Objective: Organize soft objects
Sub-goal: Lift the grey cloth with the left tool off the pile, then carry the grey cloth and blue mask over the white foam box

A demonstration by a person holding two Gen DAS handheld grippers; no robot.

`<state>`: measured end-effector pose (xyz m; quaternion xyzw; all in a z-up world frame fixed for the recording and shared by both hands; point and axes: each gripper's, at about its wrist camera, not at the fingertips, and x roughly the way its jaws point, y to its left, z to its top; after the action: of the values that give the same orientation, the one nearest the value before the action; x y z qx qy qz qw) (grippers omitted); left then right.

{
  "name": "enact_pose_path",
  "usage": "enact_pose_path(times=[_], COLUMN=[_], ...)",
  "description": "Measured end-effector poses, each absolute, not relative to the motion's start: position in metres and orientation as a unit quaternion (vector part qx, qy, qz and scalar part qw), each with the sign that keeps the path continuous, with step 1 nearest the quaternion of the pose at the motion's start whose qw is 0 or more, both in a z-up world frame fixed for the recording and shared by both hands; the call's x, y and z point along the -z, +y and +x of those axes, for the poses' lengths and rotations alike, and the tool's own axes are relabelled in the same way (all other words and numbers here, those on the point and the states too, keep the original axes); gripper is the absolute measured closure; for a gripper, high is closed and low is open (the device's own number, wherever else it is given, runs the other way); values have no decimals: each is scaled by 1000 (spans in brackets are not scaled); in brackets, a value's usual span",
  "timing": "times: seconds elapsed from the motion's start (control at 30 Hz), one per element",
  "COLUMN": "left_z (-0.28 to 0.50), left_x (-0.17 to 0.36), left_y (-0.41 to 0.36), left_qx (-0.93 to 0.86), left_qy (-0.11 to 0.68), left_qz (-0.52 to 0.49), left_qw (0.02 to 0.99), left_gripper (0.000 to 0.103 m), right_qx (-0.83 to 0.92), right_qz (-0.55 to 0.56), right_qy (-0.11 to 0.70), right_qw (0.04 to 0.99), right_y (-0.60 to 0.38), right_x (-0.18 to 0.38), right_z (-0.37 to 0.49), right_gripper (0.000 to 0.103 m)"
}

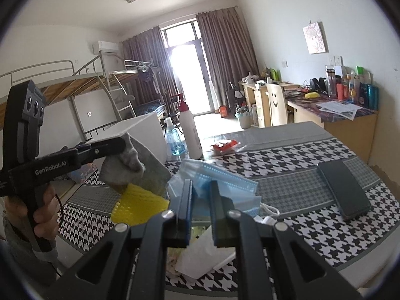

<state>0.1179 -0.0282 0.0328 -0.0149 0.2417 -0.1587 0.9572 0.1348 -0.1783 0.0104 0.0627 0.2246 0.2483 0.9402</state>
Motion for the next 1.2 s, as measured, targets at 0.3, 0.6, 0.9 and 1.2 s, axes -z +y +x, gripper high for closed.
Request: enact_pose_path(times=[0.3, 0.6, 0.9, 1.2], left_z=[118, 117, 114, 127], left_x=[-47, -52, -58, -63], left_y=[-15, -5, 1, 6], left_qx=[133, 119, 108, 97], left_qy=[224, 217, 207, 207], left_qz=[-7, -6, -2, 3], left_qw=[966, 969, 972, 973], left_gripper=[95, 95, 95, 95], right_qx=[-254, -265, -270, -271], right_qz=[50, 43, 32, 31], right_qy=[214, 203, 194, 191], right_qw=[942, 942, 943, 943], right_y=[-169, -157, -150, -143], right_x=[-25, -35, -44, -55], right_z=[137, 141, 147, 158], right_gripper=[88, 88, 88, 88])
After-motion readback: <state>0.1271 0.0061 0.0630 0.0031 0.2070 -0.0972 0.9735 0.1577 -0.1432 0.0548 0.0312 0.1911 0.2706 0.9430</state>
